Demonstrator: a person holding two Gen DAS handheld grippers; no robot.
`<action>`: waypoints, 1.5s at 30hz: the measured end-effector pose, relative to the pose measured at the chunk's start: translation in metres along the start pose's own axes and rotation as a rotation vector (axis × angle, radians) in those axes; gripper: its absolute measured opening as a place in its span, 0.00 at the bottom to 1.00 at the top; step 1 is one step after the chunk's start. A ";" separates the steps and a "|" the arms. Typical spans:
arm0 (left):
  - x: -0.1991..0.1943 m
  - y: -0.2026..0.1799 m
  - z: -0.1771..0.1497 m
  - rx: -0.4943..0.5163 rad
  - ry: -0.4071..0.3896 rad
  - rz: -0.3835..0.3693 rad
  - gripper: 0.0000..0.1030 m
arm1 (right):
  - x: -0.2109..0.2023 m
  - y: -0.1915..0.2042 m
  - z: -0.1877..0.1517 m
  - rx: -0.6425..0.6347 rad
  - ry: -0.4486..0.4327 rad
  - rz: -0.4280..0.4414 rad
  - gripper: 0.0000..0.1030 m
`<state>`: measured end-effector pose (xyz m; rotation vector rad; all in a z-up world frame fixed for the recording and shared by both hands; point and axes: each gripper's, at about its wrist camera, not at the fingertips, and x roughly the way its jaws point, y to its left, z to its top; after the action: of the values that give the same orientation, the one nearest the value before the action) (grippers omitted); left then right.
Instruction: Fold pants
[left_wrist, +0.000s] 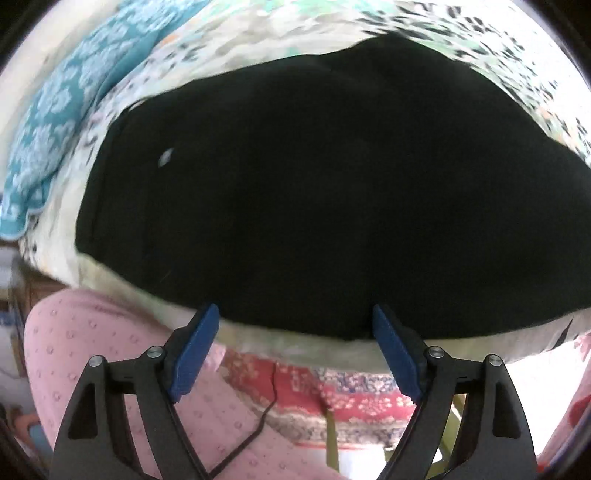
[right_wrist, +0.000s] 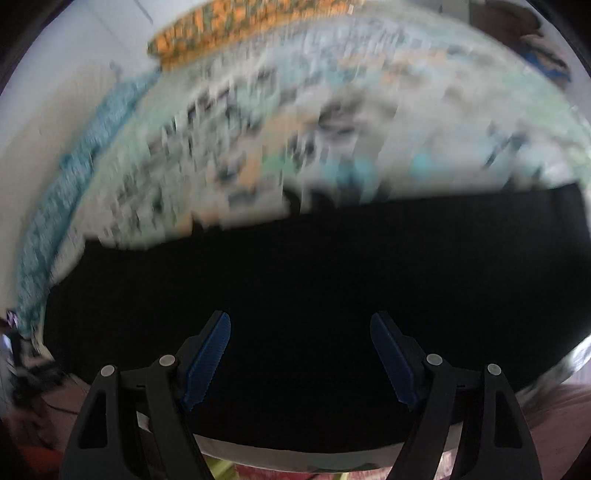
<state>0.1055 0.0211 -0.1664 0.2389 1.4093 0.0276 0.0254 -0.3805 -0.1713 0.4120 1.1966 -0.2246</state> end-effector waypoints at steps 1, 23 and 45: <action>-0.004 0.002 0.000 -0.015 -0.008 -0.012 0.83 | -0.001 0.003 -0.001 -0.026 -0.008 -0.010 0.77; 0.011 0.016 0.110 -0.171 -0.278 -0.054 0.92 | 0.016 0.029 -0.015 -0.200 -0.007 -0.128 1.00; 0.041 -0.034 0.088 -0.043 -0.297 -0.116 1.00 | -0.079 -0.261 0.040 0.344 0.181 -0.069 0.44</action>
<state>0.1940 -0.0189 -0.1999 0.1193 1.1236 -0.0713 -0.0684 -0.6375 -0.1356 0.7031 1.3552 -0.4636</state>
